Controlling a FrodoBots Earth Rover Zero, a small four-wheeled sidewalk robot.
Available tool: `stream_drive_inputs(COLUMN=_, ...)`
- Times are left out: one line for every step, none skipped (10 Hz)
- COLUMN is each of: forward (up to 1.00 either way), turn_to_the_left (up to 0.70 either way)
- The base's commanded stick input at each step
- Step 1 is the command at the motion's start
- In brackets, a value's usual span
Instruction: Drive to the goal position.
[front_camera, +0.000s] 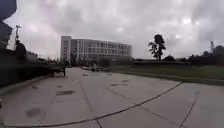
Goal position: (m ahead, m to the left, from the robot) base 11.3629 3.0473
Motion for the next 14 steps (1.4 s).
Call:
stream_drive_inputs(forward=0.70, turn_to_the_left=0.34)
stream_drive_inputs(forward=0.70, turn_to_the_left=0.33)
stream_drive_inputs(forward=0.70, turn_to_the_left=0.08)
stream_drive_inputs(forward=0.70, turn_to_the_left=0.03)
stream_drive_inputs(forward=0.70, turn_to_the_left=0.03)
stream_drive_inputs(forward=0.70, turn_to_the_left=0.03)
stream_drive_inputs(forward=0.70, turn_to_the_left=0.03)
stream_drive_inputs(forward=0.70, turn_to_the_left=0.03)
stream_drive_inputs(forward=0.70, turn_to_the_left=0.03)
stream_drive_inputs(forward=0.70, turn_to_the_left=0.03)
stream_drive_inputs(forward=0.70, turn_to_the_left=0.03)
stream_drive_inputs(forward=0.70, turn_to_the_left=0.03)
stream_drive_inputs(forward=0.70, turn_to_the_left=0.03)
stream_drive_inputs(forward=0.70, turn_to_the_left=0.03)
